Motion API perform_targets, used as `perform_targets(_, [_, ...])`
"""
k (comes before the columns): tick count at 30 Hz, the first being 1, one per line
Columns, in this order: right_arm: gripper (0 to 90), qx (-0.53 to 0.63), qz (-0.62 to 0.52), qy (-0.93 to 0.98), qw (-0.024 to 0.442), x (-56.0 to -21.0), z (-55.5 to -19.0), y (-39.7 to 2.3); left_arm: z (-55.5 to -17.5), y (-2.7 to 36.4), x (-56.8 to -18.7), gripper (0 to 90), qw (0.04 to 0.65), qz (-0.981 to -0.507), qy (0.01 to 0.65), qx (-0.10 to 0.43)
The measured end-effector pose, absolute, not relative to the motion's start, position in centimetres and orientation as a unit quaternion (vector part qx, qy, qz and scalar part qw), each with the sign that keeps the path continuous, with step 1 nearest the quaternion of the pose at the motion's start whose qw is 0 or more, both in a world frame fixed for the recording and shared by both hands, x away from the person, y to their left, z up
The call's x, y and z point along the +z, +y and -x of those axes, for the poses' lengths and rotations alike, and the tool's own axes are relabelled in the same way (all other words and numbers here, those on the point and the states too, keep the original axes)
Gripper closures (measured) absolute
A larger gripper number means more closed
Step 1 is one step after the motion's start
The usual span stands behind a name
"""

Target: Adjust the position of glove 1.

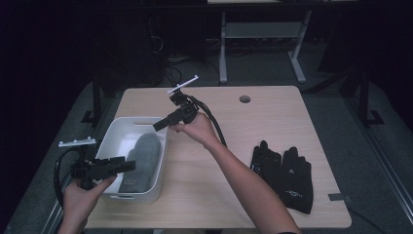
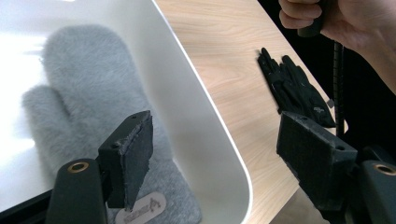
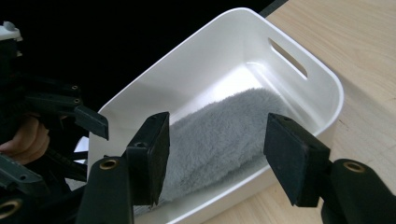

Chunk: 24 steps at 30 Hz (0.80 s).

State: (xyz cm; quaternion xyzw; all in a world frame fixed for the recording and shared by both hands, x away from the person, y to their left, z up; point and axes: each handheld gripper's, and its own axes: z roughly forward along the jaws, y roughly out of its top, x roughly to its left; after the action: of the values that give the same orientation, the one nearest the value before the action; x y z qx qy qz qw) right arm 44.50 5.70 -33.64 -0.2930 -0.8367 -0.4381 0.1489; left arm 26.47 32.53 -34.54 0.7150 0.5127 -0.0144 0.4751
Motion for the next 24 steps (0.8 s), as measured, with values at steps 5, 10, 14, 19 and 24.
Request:
perform_targets(5, [39.5, -0.443, 0.299, -0.831, 0.156, -33.5, -44.5, 4.7, -26.9, 31.8, -34.4, 26.3, 0.473, -0.720, 0.508, -0.016])
perform_targets(10, [39.2, -0.446, 0.300, -0.829, 0.155, -33.2, -44.4, 3.6, -27.2, 31.0, -34.1, 26.2, 0.475, -0.722, 0.504, -0.016])
perform_targets(14, [39.1, -0.452, 0.300, -0.826, 0.153, -32.9, -44.3, 2.6, -27.4, 30.4, -34.0, 26.2, 0.474, -0.726, 0.498, -0.018])
perform_targets(19, [39.1, -0.458, 0.298, -0.824, 0.150, -32.6, -44.0, 1.4, -27.8, 29.5, -33.9, 26.0, 0.475, -0.729, 0.493, -0.021])
perform_targets(24, [38.9, -0.464, 0.301, -0.820, 0.147, -32.3, -43.8, -0.1, -28.2, 28.4, -33.6, 25.8, 0.475, -0.735, 0.484, -0.024])
